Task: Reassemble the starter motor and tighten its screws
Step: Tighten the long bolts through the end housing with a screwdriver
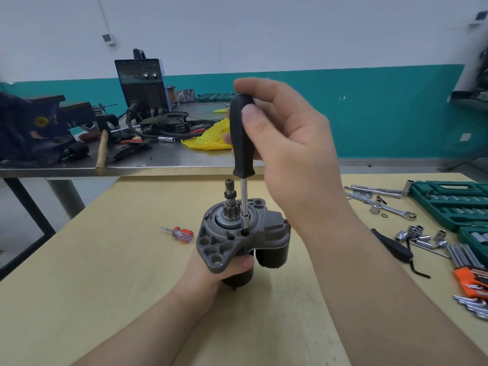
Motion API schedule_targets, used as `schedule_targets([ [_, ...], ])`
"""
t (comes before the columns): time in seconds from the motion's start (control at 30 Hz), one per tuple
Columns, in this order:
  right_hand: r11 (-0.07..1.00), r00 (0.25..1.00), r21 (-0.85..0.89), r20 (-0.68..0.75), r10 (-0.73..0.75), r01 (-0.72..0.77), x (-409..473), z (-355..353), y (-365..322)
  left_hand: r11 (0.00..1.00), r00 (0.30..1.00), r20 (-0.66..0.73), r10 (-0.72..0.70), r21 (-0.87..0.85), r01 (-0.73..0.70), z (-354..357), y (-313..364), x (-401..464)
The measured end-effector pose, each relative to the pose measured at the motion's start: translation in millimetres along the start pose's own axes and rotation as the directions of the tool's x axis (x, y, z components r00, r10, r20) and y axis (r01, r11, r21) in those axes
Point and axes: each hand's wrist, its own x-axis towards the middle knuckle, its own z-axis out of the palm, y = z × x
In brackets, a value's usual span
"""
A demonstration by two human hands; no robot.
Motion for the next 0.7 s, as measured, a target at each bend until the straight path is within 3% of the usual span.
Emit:
schedule_targets([
  [0.13,0.997,0.999,-0.072,-0.029,-0.038,0.036,0.9,0.1,0.3,0.995,0.998,0.064,-0.017,0.099,0.011,-3.5,-3.2,-8.8],
  [0.33,0.998,0.999,0.056,0.007,0.039,-0.039,1.3,-3.1,0.5,0.997,0.998,0.055,-0.024,0.081,0.019,-3.8,0.5,-11.3],
  [0.5,0.998,0.999,-0.064,-0.022,-0.031,0.029,2.2,-3.1,0.4,0.996,0.999,0.045,-0.025,0.081,0.021,-4.6,1.8,-12.6],
  [0.7,0.998,0.999,0.058,-0.003,0.034,-0.033,1.2,-3.8,-0.7,0.997,1.000,0.028,-0.009,0.081,0.006,-3.7,4.0,-12.7],
])
